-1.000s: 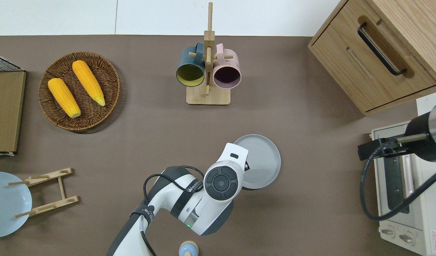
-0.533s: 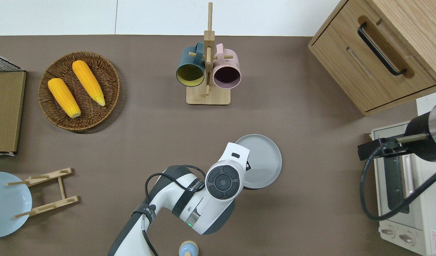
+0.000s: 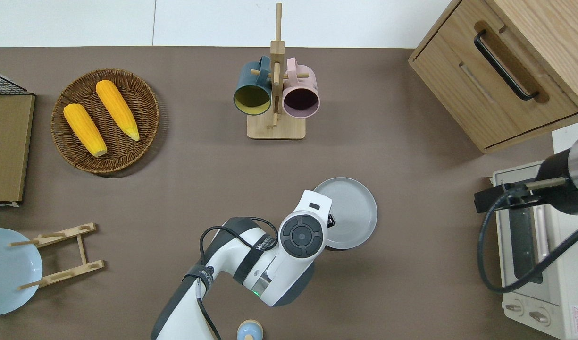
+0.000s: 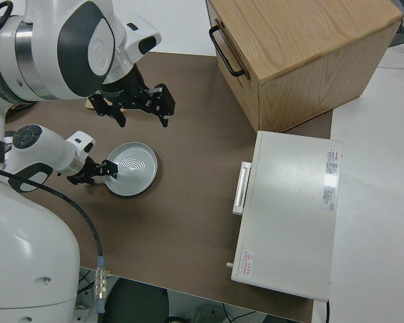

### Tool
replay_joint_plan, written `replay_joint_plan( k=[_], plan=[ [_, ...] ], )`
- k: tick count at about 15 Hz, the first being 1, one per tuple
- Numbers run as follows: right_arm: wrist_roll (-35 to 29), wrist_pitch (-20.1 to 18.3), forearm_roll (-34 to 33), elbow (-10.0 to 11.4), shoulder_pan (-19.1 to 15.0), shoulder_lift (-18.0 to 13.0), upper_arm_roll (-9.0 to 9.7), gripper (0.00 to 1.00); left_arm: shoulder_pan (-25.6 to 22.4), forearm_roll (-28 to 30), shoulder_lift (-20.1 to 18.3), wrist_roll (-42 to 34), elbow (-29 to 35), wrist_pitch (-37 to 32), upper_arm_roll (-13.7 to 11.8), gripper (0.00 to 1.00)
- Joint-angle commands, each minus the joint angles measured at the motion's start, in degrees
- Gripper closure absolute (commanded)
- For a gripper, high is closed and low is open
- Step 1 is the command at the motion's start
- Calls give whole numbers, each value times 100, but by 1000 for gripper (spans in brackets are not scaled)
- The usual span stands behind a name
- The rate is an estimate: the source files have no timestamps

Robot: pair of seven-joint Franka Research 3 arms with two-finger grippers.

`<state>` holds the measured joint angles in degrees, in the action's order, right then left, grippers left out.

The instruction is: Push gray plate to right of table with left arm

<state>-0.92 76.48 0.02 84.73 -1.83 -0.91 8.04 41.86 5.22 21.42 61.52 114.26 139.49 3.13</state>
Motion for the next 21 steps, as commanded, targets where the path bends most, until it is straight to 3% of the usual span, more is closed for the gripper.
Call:
replay_joint_plan(
  k=[1,6,10,16,21],
  plan=[
    [-66,-89,25,-53,-115,-14,92,17,68,-92,-103,-34,-79,-413,-93,2],
    [-66,-89,25,-53,-107,-14,92,17,-160,-48,-629,-587,-62,-958,-102,2],
    [-66,-89,25,-53,-107,-14,92,17,-546,198,-1148,-1474,-61,-1731,-102,2],
    [-75,-89,25,-53,-107,-14,92,17,-1433,444,-1974,-3056,-79,-3163,-120,2],
    [-75,-89,25,-53,-107,-14,92,17,-2119,427,-2274,-4084,-455,-4313,-129,2]
  ],
)
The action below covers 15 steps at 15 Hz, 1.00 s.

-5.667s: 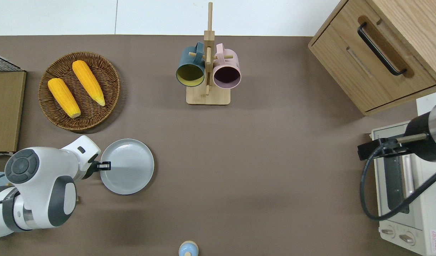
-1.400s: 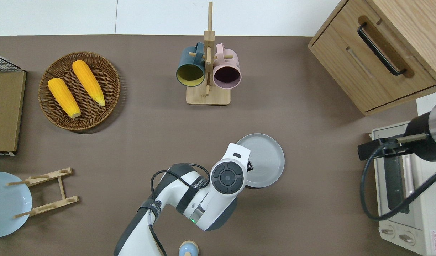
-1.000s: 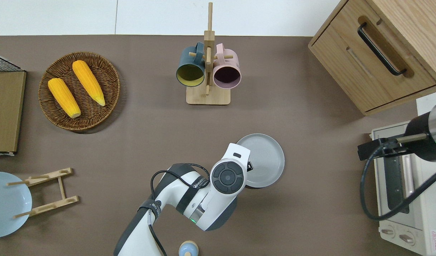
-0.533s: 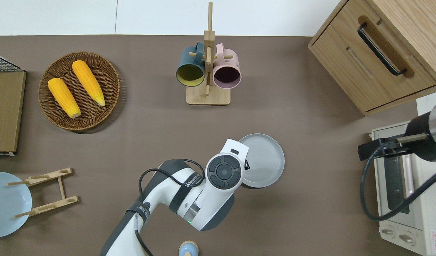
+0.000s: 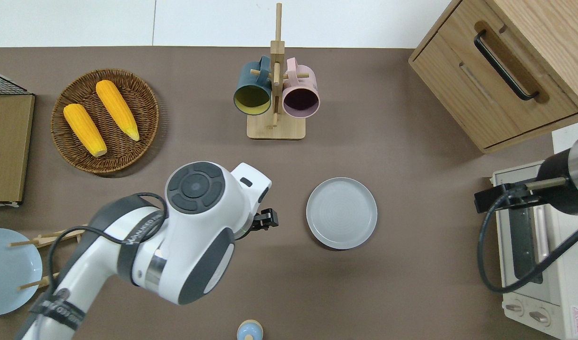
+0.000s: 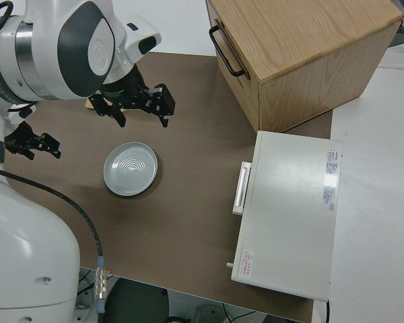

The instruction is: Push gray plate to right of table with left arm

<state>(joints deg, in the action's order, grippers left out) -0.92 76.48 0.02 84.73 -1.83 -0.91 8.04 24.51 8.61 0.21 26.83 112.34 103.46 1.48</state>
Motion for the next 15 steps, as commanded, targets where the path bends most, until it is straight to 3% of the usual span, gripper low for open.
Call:
replay_joint_plan(
  k=[1,8,15],
  plan=[
    [-66,-89,25,-53,-107,-14,92,17,-533,62,-153,-861,-431,-1009,37,2],
    [-66,-89,25,-53,-115,-14,92,17,-1299,-446,-171,-1961,-1187,-1864,19,2],
    [-75,-89,25,-53,-107,-14,92,17,-1493,-931,-171,-2911,-1768,-2023,-534,0]
  ],
)
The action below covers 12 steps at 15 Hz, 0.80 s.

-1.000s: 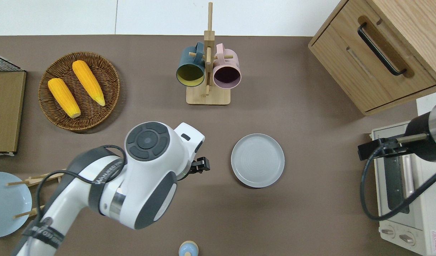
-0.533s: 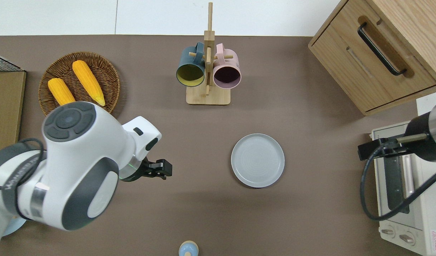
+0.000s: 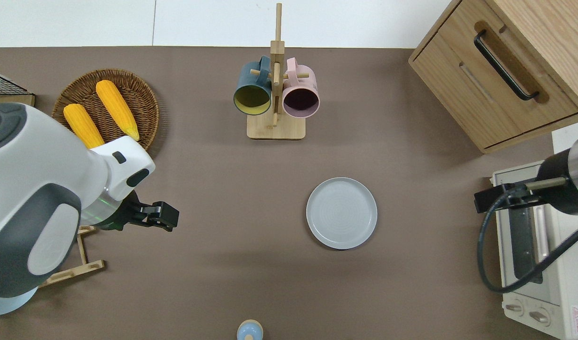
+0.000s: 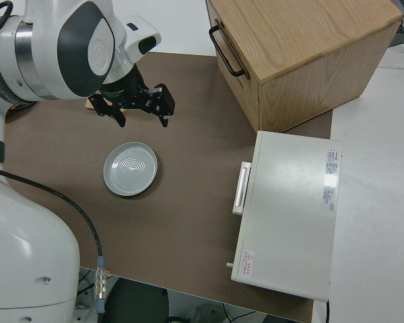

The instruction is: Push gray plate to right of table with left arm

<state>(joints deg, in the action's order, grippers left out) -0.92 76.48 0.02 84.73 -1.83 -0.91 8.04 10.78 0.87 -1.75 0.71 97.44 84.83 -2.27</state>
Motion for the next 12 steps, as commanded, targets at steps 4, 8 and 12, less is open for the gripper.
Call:
replay_joint_plan(
  k=[4,8,12],
  plan=[
    [-75,-89,25,-53,-107,-14,92,17,-146,-114,34,-746,-498,-151,-606,0],
    [-75,-89,25,-53,-107,-14,92,17,-181,-149,61,-1106,-700,-133,-784,0],
    [-66,-89,25,-53,-107,-14,92,17,-418,-87,78,-1441,-727,-89,-766,0]
  ],
)
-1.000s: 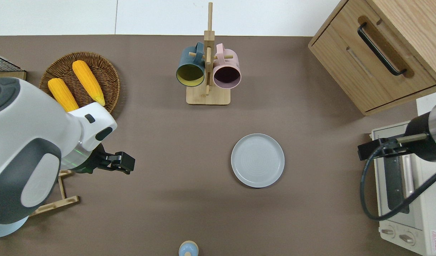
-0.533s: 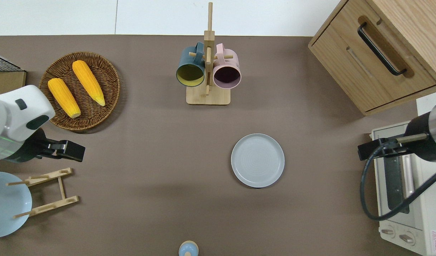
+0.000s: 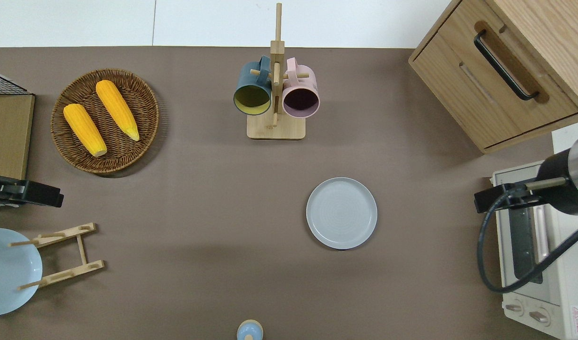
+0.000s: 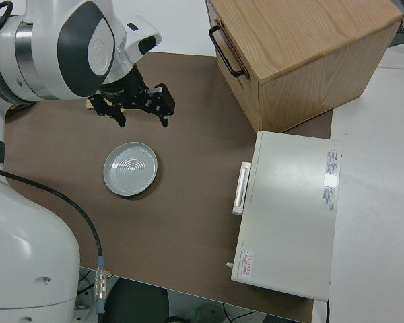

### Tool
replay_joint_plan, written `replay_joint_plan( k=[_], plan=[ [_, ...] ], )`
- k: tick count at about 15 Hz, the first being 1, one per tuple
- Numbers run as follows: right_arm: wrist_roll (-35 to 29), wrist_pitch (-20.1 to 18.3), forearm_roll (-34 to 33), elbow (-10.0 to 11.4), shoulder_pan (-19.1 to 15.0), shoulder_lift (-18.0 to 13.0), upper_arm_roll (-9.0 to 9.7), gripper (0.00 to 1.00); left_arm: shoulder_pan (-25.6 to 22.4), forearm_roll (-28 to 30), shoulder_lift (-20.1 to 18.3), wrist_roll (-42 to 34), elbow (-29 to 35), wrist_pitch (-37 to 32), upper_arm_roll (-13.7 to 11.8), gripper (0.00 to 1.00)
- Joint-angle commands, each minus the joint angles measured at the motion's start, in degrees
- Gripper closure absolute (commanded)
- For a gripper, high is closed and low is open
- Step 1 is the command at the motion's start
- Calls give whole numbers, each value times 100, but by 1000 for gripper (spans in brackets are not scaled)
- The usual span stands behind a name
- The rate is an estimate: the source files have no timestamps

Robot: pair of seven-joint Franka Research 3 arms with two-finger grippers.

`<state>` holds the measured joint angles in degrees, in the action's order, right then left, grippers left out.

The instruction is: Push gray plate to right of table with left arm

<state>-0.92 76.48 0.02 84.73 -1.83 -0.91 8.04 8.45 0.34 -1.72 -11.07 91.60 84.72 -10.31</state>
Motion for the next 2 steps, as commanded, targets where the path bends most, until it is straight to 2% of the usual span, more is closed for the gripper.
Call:
replay_joint_plan(
  k=[1,2],
  plan=[
    [-66,-89,25,-53,-115,-14,92,17,-194,-34,84,-264,-142,-79,38,0],
    [-75,-89,25,-53,-116,-14,92,17,-194,-34,84,-264,-142,-79,55,0]
  ],
)
